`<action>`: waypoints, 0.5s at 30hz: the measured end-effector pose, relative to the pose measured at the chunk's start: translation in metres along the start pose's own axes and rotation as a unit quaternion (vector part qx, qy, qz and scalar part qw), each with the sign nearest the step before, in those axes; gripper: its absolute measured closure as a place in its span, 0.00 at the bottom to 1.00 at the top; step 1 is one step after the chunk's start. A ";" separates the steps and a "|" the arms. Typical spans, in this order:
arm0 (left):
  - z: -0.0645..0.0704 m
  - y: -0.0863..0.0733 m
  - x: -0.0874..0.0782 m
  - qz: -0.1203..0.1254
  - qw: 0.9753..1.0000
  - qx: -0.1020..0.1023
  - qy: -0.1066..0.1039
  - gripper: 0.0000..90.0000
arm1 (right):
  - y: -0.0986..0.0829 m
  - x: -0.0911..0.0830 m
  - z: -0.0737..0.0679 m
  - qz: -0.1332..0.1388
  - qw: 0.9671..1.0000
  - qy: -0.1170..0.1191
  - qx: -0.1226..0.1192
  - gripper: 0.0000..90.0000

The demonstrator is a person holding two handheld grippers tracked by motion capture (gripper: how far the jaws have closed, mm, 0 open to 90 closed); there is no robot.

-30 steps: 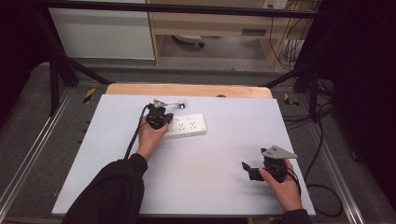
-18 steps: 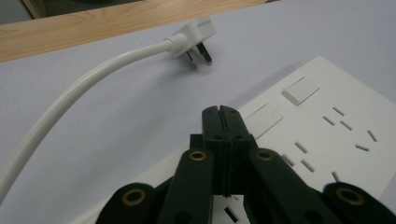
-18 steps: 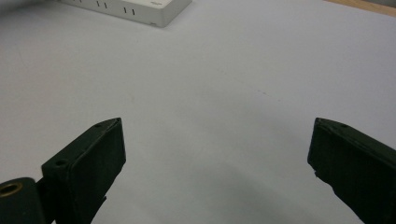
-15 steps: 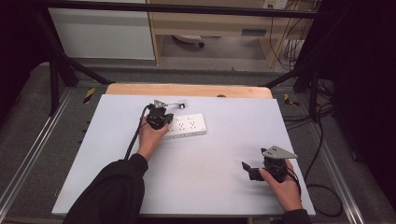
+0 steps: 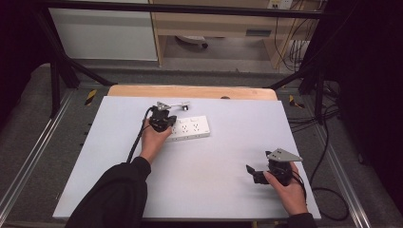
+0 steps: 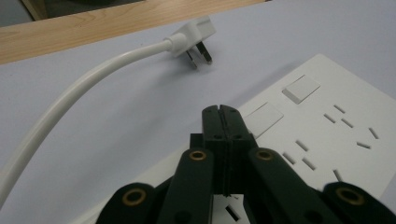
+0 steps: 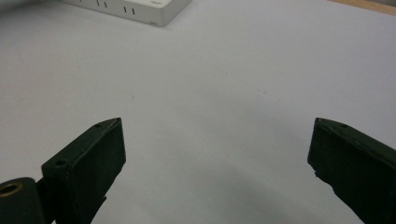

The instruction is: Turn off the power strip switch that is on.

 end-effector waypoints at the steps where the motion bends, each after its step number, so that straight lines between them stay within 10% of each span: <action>1: 0.000 0.000 0.000 0.000 1.000 0.001 0.000 1.00 | 0.000 0.000 0.000 0.000 1.000 0.000 0.000 0.05; 15: 0.001 0.000 0.000 -0.002 1.000 0.009 0.003 1.00 | 0.000 0.000 0.000 -0.001 1.000 0.000 0.000 0.05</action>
Point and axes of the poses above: each handheld gripper's, and its own axes: x roughly forward along the jaws, y roughly out of its top, z roughly to its right, the point moved 6 cm from there along x, roughly forward along the jaws, and after that the axes turned 5 degrees about x, right-handed, at the moved point
